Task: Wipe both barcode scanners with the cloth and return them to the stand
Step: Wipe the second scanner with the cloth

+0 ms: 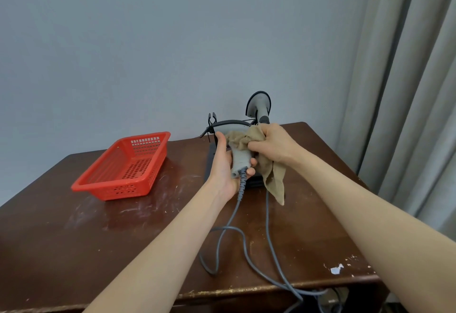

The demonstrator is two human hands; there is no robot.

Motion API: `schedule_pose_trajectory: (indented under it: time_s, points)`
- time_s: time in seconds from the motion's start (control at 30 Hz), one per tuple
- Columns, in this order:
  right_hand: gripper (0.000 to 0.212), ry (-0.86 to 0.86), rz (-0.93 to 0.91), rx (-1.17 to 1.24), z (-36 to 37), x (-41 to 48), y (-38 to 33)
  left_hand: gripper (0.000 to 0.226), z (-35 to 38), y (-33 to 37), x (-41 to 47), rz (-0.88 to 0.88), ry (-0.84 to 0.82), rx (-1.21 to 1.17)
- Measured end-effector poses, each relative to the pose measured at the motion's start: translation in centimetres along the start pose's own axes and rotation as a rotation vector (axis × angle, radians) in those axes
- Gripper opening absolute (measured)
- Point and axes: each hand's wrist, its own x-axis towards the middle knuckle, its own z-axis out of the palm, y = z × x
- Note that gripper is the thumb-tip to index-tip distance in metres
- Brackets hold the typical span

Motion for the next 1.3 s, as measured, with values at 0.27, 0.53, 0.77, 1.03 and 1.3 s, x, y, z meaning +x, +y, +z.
schedule_pose_trajectory:
  time_s: [0.27, 0.53, 0.77, 1.03, 1.3]
  points:
    - [0.008, -0.249, 0.021, 0.149, 0.0, -0.4, -0.5, 0.072, -0.1, 0.4, 0.0, 0.024, 0.031, 0.023]
    - [0.028, -0.038, 0.021, 0.107, 0.2, -0.2, -0.3, 0.075, -0.3, 0.3, 0.0, 0.000, -0.002, 0.001]
    - [0.022, -0.019, 0.059, 0.046, 0.6, 0.2, 0.4, 0.073, -0.4, 0.0, -0.3, 0.003, 0.024, 0.046]
    - [0.016, -0.238, 0.035, 0.160, 0.6, -0.7, -0.4, 0.078, -0.7, 0.0, -0.1, 0.003, -0.005, 0.078]
    - [0.026, 0.044, 0.022, 0.015, 0.2, 0.7, 0.2, 0.077, -0.5, 0.2, -0.1, -0.003, -0.010, 0.101]
